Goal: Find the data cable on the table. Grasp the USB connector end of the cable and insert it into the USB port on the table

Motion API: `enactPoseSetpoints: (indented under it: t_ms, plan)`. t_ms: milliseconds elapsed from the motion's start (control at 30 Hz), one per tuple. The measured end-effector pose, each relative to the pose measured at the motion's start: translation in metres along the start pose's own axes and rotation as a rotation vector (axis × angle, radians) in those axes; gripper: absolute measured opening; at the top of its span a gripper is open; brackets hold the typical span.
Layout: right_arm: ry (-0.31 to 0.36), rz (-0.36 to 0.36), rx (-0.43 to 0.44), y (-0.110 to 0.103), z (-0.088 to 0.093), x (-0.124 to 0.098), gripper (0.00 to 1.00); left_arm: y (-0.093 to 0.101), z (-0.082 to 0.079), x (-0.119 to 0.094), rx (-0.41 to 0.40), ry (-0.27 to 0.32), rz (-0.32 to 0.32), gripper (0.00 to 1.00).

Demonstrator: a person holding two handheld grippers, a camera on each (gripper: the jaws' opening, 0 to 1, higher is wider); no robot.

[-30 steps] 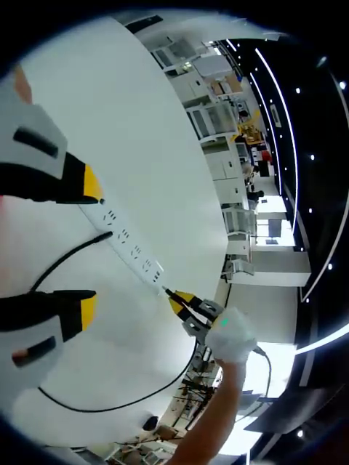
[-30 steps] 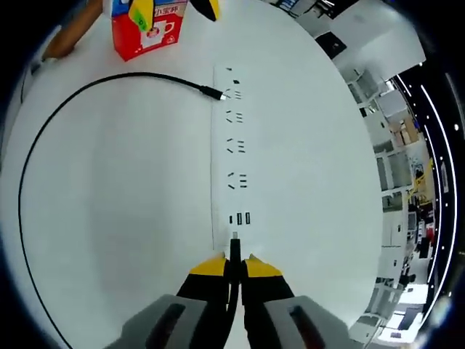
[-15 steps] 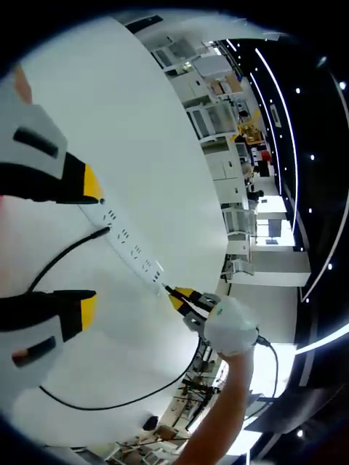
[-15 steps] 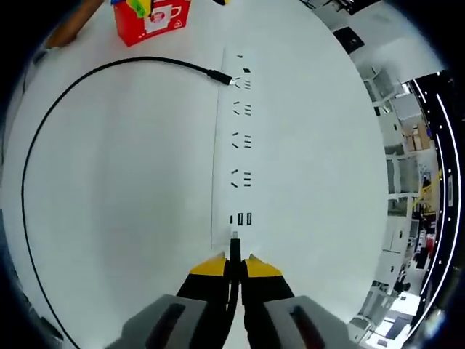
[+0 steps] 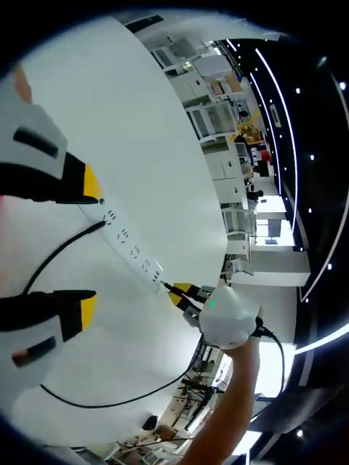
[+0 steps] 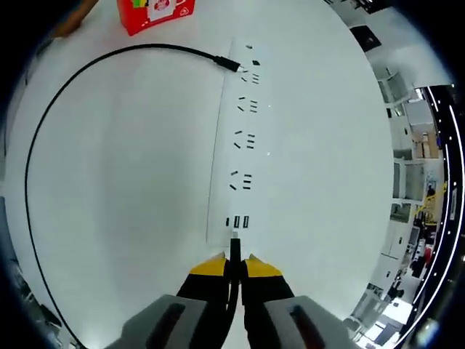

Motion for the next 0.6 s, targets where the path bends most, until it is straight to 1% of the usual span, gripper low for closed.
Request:
enactPoseSetpoints:
  t_ms: [167, 433, 600]
  plan:
    - [-0.011, -0.018, -0.005, 0.001, -0.003, 0.001, 0.09, 0.0, 0.0, 0.0, 0.0, 0.001, 0.0, 0.47]
    - [-0.039, -0.082, -0.011, 0.007, -0.011, 0.004, 0.09, 0.0, 0.001, -0.001, -0.001, 0.0, 0.0, 0.47]
    - [-0.041, -0.1, -0.021, 0.007, -0.018, 0.007, 0.09, -0.001, 0.001, -0.001, 0.0, 0.0, 0.0, 0.47]
Point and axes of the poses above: the point that each gripper's makers call its tool centre point, and the gripper's own axes: x roughly forward along the fingers, y roughly to its right, z roughly out of its underside, the point moved 3 cm from there along -x, roughly backward along the fingers, and after that the axes turned 10 degrees about y, right-handed, at the moved point
